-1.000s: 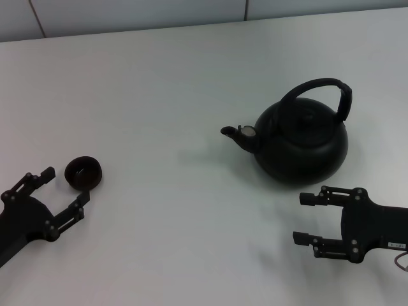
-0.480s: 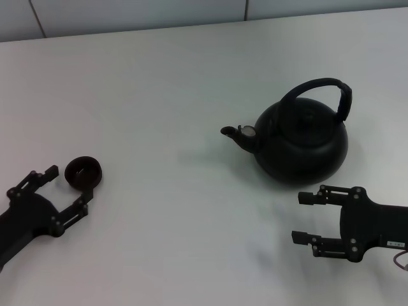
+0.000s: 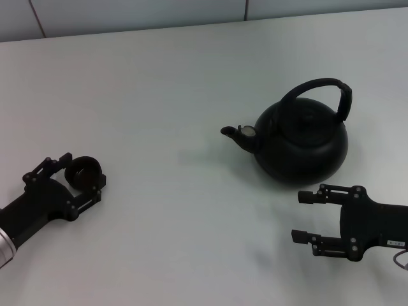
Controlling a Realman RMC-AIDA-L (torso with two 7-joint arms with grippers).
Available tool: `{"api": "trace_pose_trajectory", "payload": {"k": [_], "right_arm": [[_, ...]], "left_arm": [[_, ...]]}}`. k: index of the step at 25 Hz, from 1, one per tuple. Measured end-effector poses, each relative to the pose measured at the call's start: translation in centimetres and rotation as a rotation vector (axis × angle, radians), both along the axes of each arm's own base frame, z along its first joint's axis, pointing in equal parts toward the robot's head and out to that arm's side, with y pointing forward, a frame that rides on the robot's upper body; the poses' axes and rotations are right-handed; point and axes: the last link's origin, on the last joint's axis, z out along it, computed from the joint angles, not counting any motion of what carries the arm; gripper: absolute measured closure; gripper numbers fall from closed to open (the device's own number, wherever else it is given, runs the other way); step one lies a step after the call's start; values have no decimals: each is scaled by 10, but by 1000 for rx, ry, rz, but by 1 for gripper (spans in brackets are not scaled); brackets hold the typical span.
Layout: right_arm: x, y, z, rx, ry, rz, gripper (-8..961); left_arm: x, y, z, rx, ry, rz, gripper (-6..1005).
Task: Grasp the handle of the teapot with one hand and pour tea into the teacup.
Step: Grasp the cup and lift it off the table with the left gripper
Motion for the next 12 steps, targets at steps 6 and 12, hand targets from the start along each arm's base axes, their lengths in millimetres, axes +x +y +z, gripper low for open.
{"api": "trace_pose_trajectory", "payload": {"k": [6, 12], "right_arm": [[-1, 1, 0, 1, 0, 3, 260], [-2, 3, 0, 1, 0, 9, 260]], "left_arm": [[1, 2, 0, 0, 3, 0, 200], [1, 2, 0, 0, -3, 7, 201]]}}
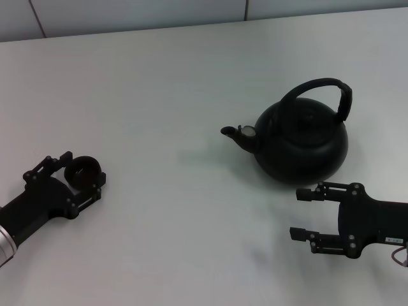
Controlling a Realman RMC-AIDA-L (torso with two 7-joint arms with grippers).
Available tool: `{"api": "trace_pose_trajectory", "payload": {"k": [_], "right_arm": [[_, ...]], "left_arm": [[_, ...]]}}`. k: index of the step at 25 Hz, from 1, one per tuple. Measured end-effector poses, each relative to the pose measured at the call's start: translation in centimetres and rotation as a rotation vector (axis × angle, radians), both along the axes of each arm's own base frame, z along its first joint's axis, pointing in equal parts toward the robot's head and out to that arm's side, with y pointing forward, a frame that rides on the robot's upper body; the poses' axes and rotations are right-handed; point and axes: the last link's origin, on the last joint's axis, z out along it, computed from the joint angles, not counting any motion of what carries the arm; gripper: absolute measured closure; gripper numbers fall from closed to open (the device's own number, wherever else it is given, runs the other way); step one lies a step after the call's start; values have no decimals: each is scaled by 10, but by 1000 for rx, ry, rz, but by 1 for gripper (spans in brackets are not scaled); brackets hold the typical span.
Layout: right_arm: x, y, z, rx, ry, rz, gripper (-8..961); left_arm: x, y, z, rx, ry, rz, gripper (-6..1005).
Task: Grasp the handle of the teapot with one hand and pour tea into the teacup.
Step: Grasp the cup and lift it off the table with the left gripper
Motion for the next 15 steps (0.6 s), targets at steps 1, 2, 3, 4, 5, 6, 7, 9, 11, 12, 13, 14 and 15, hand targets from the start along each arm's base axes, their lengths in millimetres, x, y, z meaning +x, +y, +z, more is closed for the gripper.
{"api": "trace_pose_trajectory", "payload": {"k": [1, 2, 3, 4, 5, 6, 7, 9, 11, 12, 13, 14, 15], "right_arm": [[0, 0, 0, 0, 0, 1, 260], [0, 0, 0, 0, 0, 1, 260], [0, 0, 0, 0, 0, 0, 260], [0, 0, 0, 0, 0, 0, 260], [0, 0, 0, 0, 1, 0, 260], [0, 0, 0, 0, 1, 0, 260], [0, 0, 0, 0, 1, 0, 260], [0, 0, 0, -1, 1, 0, 260], [0, 0, 0, -1, 2, 0, 260], [0, 0, 0, -1, 2, 0, 260], [0, 0, -1, -4, 6, -2, 260], [0, 0, -1, -4, 6, -2, 260], [-1, -1, -1, -5, 8, -3, 260]], "left_arm": [[0, 0, 0, 1, 2, 0, 201], [0, 0, 0, 1, 2, 0, 201], [0, -1, 0, 2, 4, -2, 201], [0, -1, 0, 2, 4, -2, 211], [0, -1, 0, 2, 3, -2, 222], [0, -1, 0, 3, 1, -4, 232], [0, -1, 0, 3, 1, -4, 242], [1, -1, 0, 4, -3, -8, 263], [3, -1, 1, 4, -10, -17, 283], [3, -1, 1, 4, -10, -17, 294], [4, 0, 1, 5, -17, -24, 304], [4, 0, 1, 5, -17, -24, 302], [11, 0, 0, 1, -41, -50, 301]]}}
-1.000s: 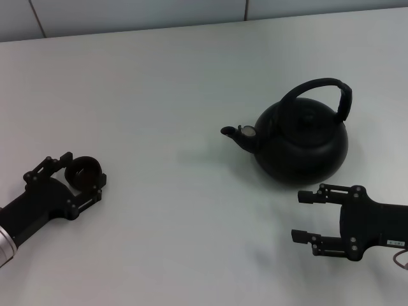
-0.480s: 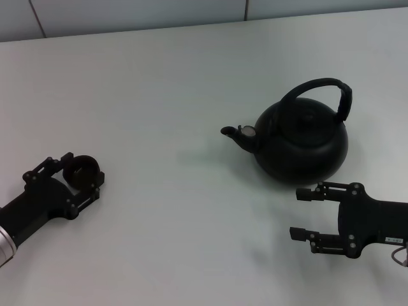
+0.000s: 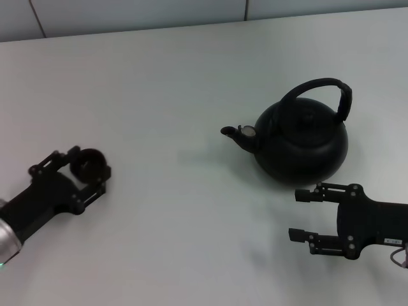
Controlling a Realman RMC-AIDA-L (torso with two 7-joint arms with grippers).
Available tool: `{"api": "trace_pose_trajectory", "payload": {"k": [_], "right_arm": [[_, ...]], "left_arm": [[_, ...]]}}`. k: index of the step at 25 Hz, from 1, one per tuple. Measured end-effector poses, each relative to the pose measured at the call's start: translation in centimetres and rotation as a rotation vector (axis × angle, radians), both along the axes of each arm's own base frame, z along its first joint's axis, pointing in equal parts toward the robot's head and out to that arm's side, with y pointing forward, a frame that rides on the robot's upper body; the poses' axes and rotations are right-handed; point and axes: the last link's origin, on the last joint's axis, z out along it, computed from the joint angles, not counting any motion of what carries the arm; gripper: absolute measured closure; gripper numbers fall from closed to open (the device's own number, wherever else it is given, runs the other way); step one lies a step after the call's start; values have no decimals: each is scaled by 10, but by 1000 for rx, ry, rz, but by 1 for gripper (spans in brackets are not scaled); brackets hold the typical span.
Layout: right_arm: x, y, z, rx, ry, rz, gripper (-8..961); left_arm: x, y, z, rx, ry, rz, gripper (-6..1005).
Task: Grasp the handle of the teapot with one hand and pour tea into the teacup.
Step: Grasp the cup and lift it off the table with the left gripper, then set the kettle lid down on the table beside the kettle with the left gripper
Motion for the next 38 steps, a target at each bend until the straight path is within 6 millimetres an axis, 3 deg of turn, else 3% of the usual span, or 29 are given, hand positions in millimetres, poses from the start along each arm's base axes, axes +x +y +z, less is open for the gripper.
{"api": "trace_pose_trajectory", "payload": {"k": [5, 6, 12, 24, 38], "right_arm": [[0, 0, 0, 0, 3, -3, 260], [0, 0, 0, 0, 3, -3, 260], [-1, 0, 0, 1, 8, -2, 260], [-1, -1, -1, -1, 19, -7, 260], [-2, -1, -2, -6, 22, -2, 261]], "left_arm": [[25, 9, -13, -43, -48, -66, 293], [38, 15, -21, -70, -66, -91, 291], [63, 25, -42, -150, -58, -136, 282], [67, 27, -49, -169, -41, -134, 262], [68, 22, -69, -170, 57, -125, 240]]}}
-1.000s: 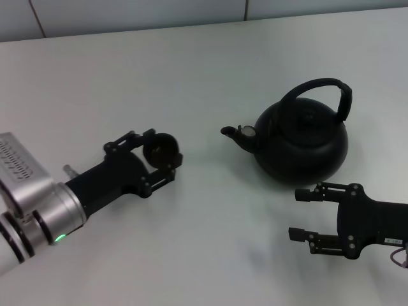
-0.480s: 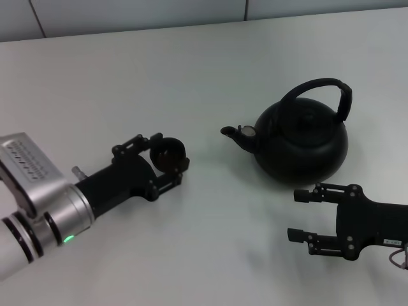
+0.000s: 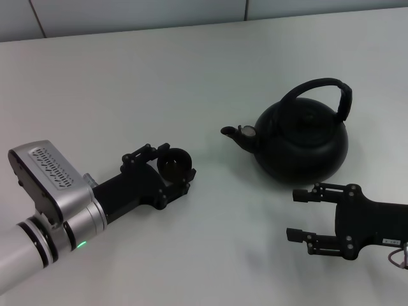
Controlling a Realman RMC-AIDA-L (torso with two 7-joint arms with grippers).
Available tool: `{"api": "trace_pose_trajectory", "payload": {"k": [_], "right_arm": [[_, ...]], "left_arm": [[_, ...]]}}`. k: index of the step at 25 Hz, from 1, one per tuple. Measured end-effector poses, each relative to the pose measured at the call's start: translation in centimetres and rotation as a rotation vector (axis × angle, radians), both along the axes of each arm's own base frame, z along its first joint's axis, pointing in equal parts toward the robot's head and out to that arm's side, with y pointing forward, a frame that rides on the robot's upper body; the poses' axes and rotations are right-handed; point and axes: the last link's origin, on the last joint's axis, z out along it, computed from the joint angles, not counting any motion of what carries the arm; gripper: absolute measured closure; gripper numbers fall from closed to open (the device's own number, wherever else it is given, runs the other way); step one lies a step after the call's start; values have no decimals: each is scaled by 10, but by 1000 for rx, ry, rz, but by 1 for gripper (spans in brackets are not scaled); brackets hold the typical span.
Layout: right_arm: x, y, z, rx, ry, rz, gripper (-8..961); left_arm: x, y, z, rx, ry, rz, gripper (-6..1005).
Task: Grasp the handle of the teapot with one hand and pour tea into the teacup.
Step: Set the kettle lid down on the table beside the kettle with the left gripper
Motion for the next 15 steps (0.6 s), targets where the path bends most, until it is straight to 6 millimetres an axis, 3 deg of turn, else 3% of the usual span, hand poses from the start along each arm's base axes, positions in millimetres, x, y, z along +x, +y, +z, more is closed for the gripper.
{"api": "trace_pose_trajectory", "payload": {"k": [15], "right_arm": [[0, 0, -1, -6, -1, 2, 261]], "left_arm": [[0, 1, -5, 15, 2, 48, 216]]}}
